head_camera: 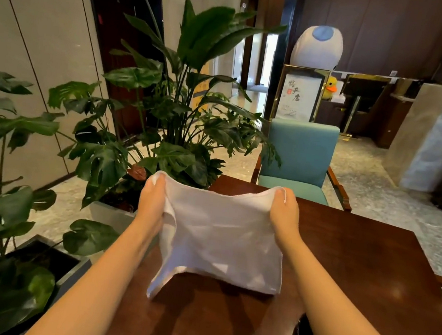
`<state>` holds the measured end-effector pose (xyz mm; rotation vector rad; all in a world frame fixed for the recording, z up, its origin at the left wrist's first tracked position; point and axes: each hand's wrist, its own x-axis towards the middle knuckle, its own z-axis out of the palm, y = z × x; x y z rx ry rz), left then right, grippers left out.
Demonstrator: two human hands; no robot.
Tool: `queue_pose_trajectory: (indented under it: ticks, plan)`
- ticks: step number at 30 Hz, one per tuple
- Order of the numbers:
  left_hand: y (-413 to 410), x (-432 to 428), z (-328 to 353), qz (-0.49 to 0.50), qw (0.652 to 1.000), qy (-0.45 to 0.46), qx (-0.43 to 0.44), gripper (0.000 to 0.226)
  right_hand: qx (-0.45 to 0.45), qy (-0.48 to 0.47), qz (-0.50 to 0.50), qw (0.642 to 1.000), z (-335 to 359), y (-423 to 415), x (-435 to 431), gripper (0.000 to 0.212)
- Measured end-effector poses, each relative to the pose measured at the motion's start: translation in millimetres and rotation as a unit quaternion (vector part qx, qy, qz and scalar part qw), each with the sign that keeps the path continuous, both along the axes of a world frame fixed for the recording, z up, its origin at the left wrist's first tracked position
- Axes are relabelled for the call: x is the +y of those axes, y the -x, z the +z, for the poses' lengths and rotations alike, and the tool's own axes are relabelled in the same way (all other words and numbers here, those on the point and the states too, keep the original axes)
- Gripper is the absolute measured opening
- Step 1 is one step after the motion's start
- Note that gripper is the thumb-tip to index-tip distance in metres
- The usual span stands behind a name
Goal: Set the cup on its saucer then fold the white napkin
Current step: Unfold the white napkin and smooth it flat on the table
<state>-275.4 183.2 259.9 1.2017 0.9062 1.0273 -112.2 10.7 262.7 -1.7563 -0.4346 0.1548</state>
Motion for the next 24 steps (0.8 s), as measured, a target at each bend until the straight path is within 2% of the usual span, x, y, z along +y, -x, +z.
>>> queue_pose_trajectory:
  ticks: [2, 3, 6, 8, 10, 13, 15, 18, 21, 24]
  plan:
    - [-0.5, -12.9, 19.5, 0.007, 0.993, -0.098, 0.065, 0.023, 0.002, -0.001, 0.021, 1.0, 11.2, 9.8, 3.0, 0.037]
    - [2.0, -18.3, 28.7, 0.014, 0.989, -0.127, 0.069, 0.025, 0.003, 0.001, 0.032, 0.999, 15.9, 16.3, 3.0, 0.038]
    - [17.9, -24.4, 52.0, 0.043, 0.984, -0.155, 0.074, 0.032, 0.028, 0.006, 0.055, 0.998, 20.1, 33.9, -3.1, 0.038]
    - [31.1, -23.5, 61.7, 0.047, 0.978, -0.173, 0.106, 0.033, 0.101, -0.006, 0.067, 0.993, 15.9, 43.7, -8.0, 0.037]
    - [42.4, -25.3, 69.8, 0.031, 0.969, -0.191, 0.152, 0.033, 0.211, -0.04, 0.079, 0.973, 15.0, 53.7, -12.2, 0.034]
    - [57.1, -25.6, 78.8, -0.022, 0.962, -0.171, 0.21, 0.031, 0.322, -0.061, 0.113, 0.938, 14.1, 68.0, -22.6, 0.042]
    - [67.2, -22.9, 82.2, -0.055, 0.959, -0.152, 0.233, 0.03, 0.349, -0.066, 0.14, 0.924, 11.5, 76.4, -33.8, 0.032]
    - [70.3, -11.5, 69.8, -0.077, 0.965, -0.114, 0.221, 0.022, 0.387, -0.11, 0.144, 0.904, 6.4, 82.9, -43.7, 0.022]
    - [54.7, 0.0, 35.2, -0.117, 0.952, -0.092, 0.267, 0.018, 0.407, -0.098, 0.106, 0.902, -10.9, 72.5, -41.5, 0.017]
    - [32.1, 15.6, -12.0, -0.185, 0.917, -0.081, 0.343, 0.028, 0.411, -0.061, 0.028, 0.909, -37.2, 50.5, -36.9, 0.017]
